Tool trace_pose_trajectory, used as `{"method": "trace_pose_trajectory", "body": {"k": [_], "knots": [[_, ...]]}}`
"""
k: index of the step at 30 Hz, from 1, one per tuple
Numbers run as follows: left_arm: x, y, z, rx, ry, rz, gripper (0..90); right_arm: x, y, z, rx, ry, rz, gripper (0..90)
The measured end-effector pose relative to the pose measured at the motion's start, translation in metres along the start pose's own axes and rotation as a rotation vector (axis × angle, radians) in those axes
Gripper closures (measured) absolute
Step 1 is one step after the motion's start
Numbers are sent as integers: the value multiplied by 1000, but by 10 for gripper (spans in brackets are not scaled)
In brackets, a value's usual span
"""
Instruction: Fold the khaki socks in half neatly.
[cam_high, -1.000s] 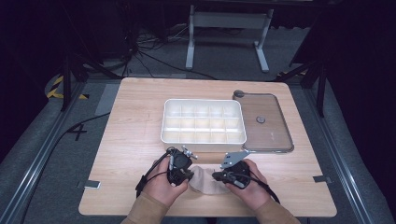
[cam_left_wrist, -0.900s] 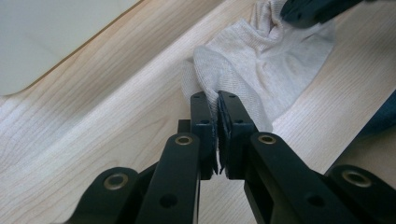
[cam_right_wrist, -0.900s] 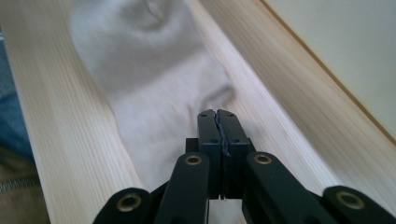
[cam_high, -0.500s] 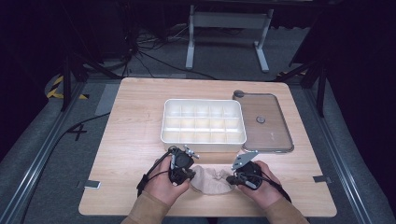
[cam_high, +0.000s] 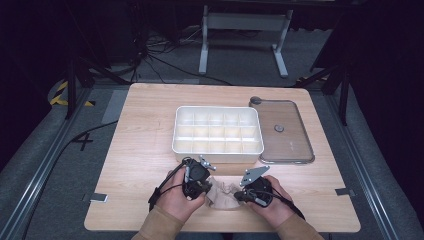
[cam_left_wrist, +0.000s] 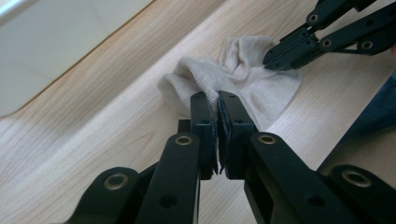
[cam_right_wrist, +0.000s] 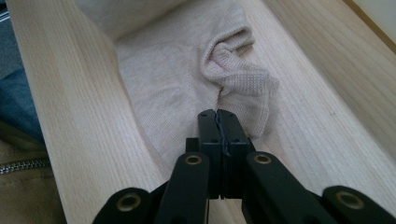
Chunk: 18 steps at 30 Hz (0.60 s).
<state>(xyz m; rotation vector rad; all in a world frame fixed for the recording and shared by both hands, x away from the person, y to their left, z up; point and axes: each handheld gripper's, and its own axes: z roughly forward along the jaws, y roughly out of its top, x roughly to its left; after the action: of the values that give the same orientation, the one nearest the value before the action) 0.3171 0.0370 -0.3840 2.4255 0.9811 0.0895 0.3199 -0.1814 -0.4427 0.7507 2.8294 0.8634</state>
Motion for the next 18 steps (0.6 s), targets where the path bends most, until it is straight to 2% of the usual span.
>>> {"method": "trace_pose_trajectory", "body": {"k": [5, 12, 16, 18], "knots": [[-7, 3, 5, 9, -11, 32, 856, 2, 1, 3, -11, 6, 8, 898], [-14, 6, 10, 15, -26, 41, 856, 2, 0, 3, -22, 3, 14, 897], [-22, 12, 15, 17, -47, 71, 856, 0, -2, 3, -33, 23, 32, 897], [-24, 13, 18, 21, -54, 68, 856, -1, -3, 3, -42, 30, 41, 897]]}}
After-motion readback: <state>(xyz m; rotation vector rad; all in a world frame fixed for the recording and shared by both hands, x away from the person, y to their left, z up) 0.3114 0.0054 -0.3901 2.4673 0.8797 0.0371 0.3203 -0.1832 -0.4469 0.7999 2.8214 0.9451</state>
